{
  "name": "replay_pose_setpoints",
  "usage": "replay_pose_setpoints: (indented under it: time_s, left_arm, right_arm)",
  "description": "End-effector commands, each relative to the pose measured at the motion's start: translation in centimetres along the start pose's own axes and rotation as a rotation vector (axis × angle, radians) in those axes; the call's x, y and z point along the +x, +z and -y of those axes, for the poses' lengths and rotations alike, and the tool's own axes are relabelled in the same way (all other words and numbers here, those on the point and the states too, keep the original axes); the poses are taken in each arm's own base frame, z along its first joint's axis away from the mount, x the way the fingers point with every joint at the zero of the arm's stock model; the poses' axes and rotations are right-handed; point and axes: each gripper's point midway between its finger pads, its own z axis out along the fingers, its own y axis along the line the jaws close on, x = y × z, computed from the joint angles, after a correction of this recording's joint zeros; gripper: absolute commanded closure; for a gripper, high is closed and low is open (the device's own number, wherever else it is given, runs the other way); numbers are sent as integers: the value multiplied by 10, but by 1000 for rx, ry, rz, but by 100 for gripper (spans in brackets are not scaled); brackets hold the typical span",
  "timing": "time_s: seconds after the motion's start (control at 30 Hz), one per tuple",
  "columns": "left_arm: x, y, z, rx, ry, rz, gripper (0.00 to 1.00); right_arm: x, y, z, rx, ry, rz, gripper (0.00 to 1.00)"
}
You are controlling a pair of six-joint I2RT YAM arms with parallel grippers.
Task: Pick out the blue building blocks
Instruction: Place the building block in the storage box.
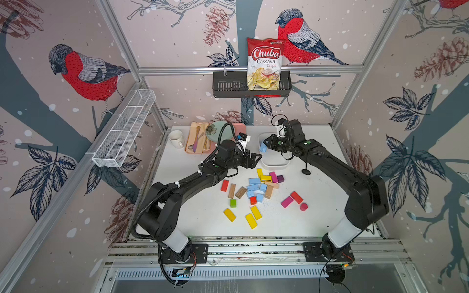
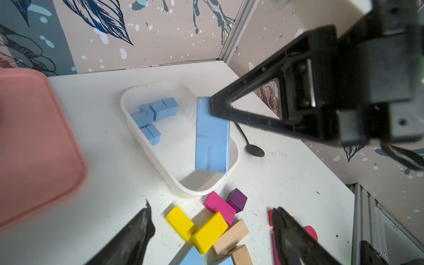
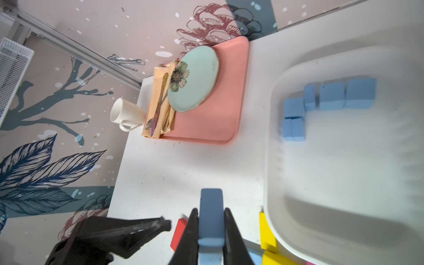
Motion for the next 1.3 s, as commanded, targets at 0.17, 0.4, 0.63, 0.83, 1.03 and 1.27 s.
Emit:
replay_pose_setpoints:
  time_s: [0.17,0.4,0.63,0.83,1.03,1.27]
  left_arm:
    - [0,-36,-4,-89,93,33,4]
    - [0,-57,-8,-120,105,47,4]
    - [-3,-65,-8,-124,110,58,4]
    - [-2,-67,-10,-133,111,69,4]
    - [0,-66,-11,-134,111,68,4]
    - [4,-66,-13,-136,103,67,4]
  right_arm:
    - [9,6,60,245,-103,-113,99]
    - [31,32,82,289,-110,-217,98]
    - [50,66,97,301,-97,-290,97]
    - [63,93,98,283,-88,-334,93]
    - [71,112,104,277,-68,-360,92]
    - [72,127,106,271,-50,-369,80]
